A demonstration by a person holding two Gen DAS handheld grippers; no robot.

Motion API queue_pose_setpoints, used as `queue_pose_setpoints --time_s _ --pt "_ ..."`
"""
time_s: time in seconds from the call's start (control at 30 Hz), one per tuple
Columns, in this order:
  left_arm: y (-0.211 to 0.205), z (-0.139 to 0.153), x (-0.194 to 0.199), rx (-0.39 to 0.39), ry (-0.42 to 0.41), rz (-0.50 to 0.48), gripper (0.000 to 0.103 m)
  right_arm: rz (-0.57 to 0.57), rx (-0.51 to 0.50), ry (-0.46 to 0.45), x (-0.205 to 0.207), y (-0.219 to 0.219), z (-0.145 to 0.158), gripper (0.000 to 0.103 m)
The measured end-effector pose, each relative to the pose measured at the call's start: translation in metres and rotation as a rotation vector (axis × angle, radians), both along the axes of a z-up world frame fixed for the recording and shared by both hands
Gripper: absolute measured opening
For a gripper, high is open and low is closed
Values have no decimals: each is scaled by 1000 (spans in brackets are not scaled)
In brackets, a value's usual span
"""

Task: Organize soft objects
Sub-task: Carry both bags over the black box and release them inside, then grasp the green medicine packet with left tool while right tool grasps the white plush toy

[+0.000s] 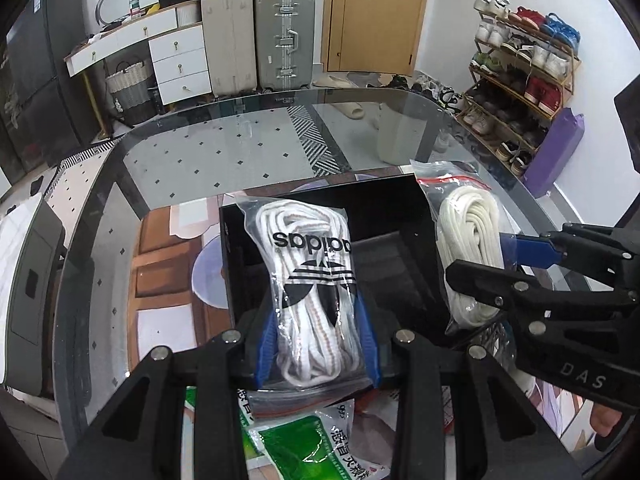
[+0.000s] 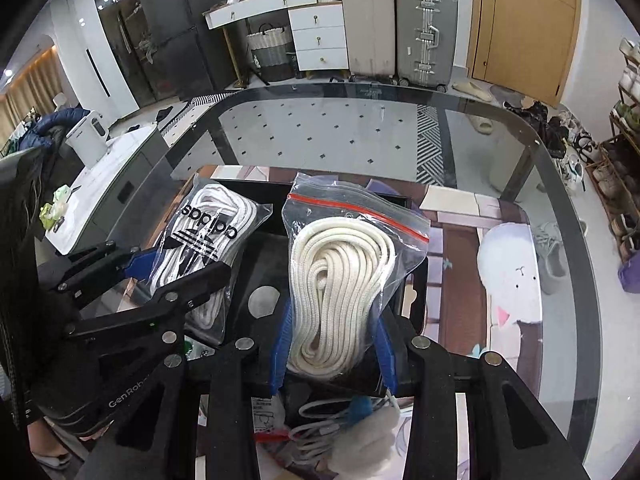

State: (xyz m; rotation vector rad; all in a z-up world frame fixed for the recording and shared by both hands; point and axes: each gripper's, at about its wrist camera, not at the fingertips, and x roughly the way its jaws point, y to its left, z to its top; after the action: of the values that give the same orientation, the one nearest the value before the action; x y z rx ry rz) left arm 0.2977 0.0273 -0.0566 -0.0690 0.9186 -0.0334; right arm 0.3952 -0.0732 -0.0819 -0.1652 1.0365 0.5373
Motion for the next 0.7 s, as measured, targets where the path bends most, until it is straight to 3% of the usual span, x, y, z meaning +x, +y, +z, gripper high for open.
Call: queue_pose_setpoints --time_s 0.33,0.4,0.43,0.5,0.7 --pt "5 2 -5 -38 6 11 39 26 -10 -19 -4 3 2 40" --pt "3 4 -9 -65 0 1 49 22 11 -20 -5 -1 3 41" --pt "2 7 -11 -61 -4 7 50 22 19 -18 -5 -3 4 42" --pt "2 13 -16 -42 -18 20 63 22 34 -18 -8 -5 6 44" --pt "11 37 -37 -55 -83 50 80 24 101 -49 -21 -17 28 59"
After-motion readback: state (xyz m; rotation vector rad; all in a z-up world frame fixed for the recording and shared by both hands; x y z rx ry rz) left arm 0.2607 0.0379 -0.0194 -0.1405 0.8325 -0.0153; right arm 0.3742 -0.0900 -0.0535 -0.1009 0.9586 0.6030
